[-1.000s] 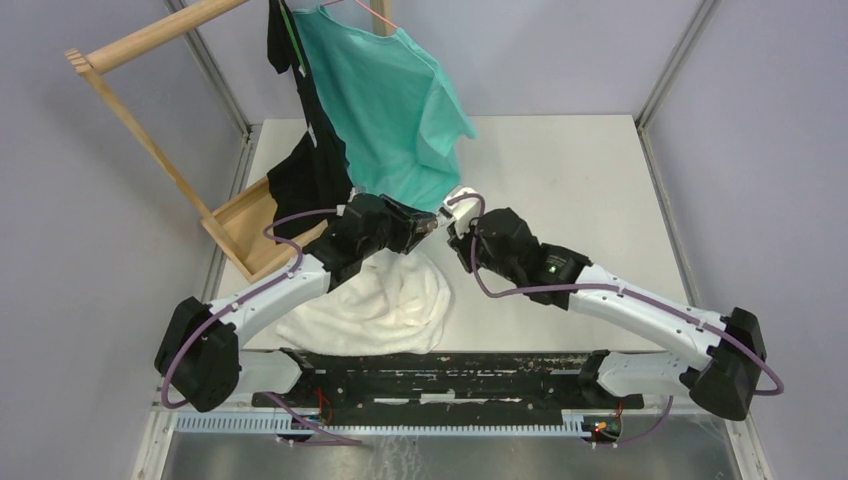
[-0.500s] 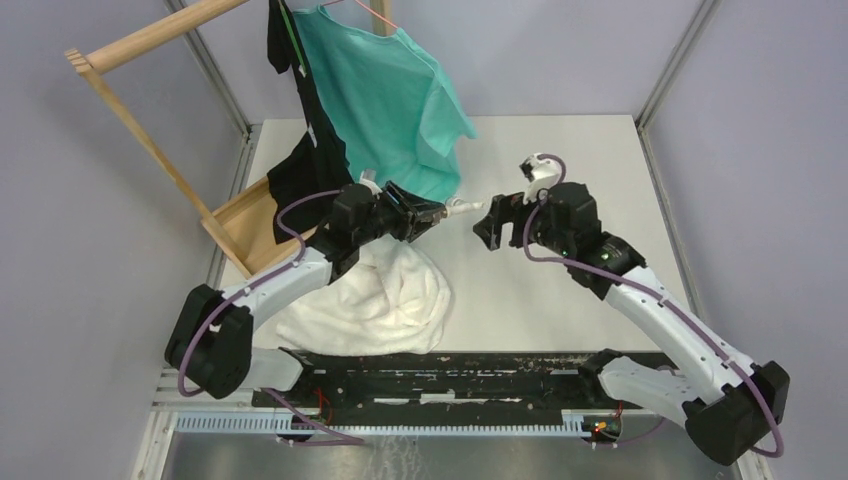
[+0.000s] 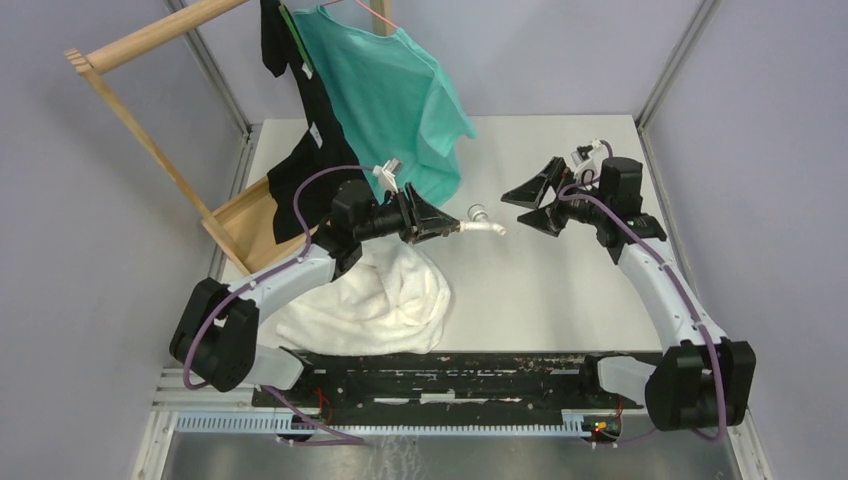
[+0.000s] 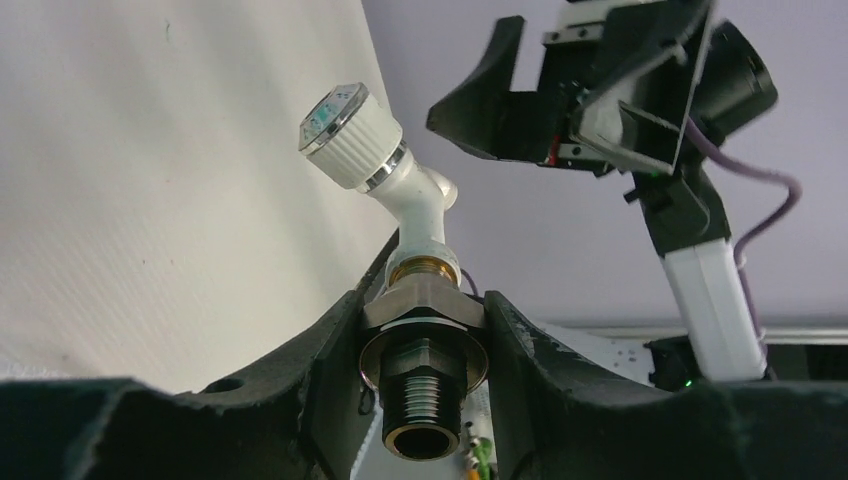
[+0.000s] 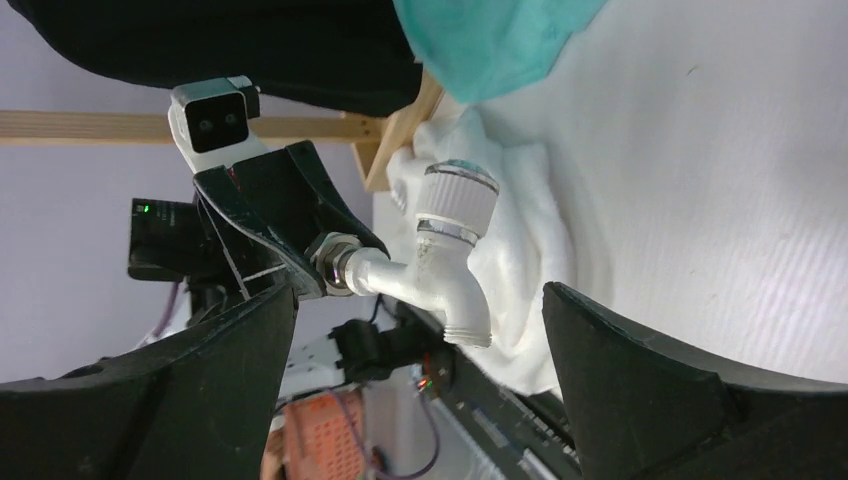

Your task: Install the water faucets

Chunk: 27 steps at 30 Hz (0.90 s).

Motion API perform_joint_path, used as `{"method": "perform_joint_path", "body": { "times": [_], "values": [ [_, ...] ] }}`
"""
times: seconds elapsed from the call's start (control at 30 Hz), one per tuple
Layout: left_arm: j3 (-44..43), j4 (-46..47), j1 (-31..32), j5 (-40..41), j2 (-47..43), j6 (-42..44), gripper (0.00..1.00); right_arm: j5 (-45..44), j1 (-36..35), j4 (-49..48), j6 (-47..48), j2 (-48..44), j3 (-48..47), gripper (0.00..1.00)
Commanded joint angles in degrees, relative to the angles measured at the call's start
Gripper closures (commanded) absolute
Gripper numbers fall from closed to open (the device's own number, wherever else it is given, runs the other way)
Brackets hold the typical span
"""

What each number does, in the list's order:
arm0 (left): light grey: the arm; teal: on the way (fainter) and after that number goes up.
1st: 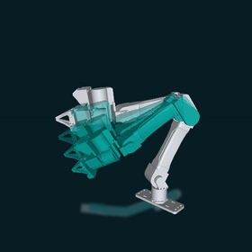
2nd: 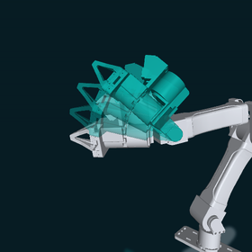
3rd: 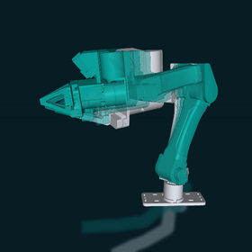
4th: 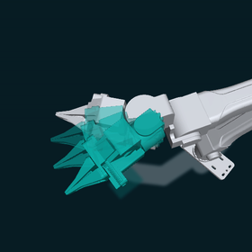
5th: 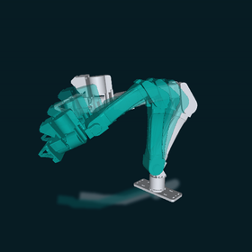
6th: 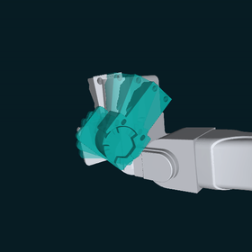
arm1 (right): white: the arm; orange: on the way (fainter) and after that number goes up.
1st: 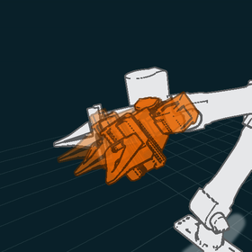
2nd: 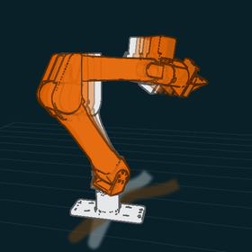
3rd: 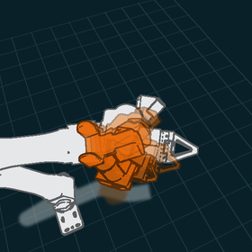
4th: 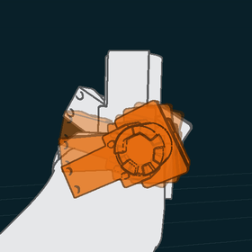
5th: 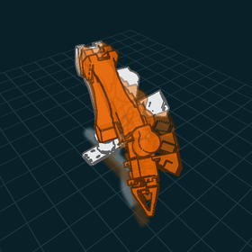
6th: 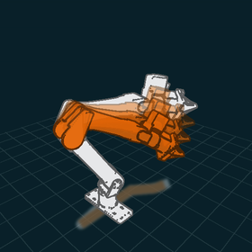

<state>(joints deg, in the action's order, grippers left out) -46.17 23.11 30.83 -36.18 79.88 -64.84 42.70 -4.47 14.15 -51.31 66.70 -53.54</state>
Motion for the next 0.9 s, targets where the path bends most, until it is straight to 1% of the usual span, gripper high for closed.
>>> {"method": "perform_joint_path", "body": {
  "times": [0.0, 0.1, 0.17, 0.23, 0.37, 0.53, 0.6, 0.67, 0.73, 0.77, 0.8, 0.87],
  "values": [
    [-3.4, 7.9, -0.3, -5.2, -3.0, 9.8, 0.97, 13.7, 0.6, -2.9, -8.6, 3.1, 0.8, 0.01],
    [-3.2, 8.7, -0.3, -5.1, -3.5, 11.6, 0.97, 16.1, 0.6, -5.3, -10.3, 2.8, 4.3, 0.00],
    [-2.7, 10.5, -0.3, -5.2, -3.7, 11.9, 0.97, 18.4, 0.6, -8.8, -12.8, 3.1, 6.5, 0.00],
    [-2.1, 12.6, -0.4, -5.8, -3.8, 12.1, 0.97, 19.5, 0.5, -10.2, -13.9, 3.5, 8.0, 0.00],
    [-2.1, 14.5, -0.3, -8.0, -3.8, 13.4, 0.97, 21.1, 0.5, -11.0, -13.2, 4.0, 9.0, 0.02],
    [-2.7, 14.7, -0.3, -12.9, -3.4, 16.7, 0.97, 22.6, -0.1, -17.2, -16.8, 4.3, 9.0, 0.06],
    [-2.7, 15.7, -0.3, -14.6, -3.4, 17.2, 0.97, 23.1, -0.6, -19.0, -18.1, 4.9, 8.7, 0.11],
    [-2.4, 16.4, -0.3, -15.4, -3.7, 18.0, 0.97, 23.3, -1.5, -20.1, -18.7, 5.3, 8.5, 0.14],
    [-2.1, 16.7, -0.3, -15.7, -4.2, 19.1, 0.97, 23.0, -2.4, -20.7, -19.2, 5.9, 8.4, 0.20],
    [-2.0, 16.7, -0.3, -15.8, -4.6, 19.7, 0.97, 22.9, -2.9, -21.4, -19.8, 6.2, 8.6, 0.24],
    [-1.8, 16.7, -0.3, -15.9, -4.9, 20.2, 0.97, 22.8, -3.4, -22.9, -20.9, 6.7, 8.9, 0.31],
    [-1.6, 16.7, -0.2, -16.4, -5.4, 21.3, 0.97, 22.8, -3.9, -28.4, -25.4, 7.7, 10.3, 0.42]
  ]
}}
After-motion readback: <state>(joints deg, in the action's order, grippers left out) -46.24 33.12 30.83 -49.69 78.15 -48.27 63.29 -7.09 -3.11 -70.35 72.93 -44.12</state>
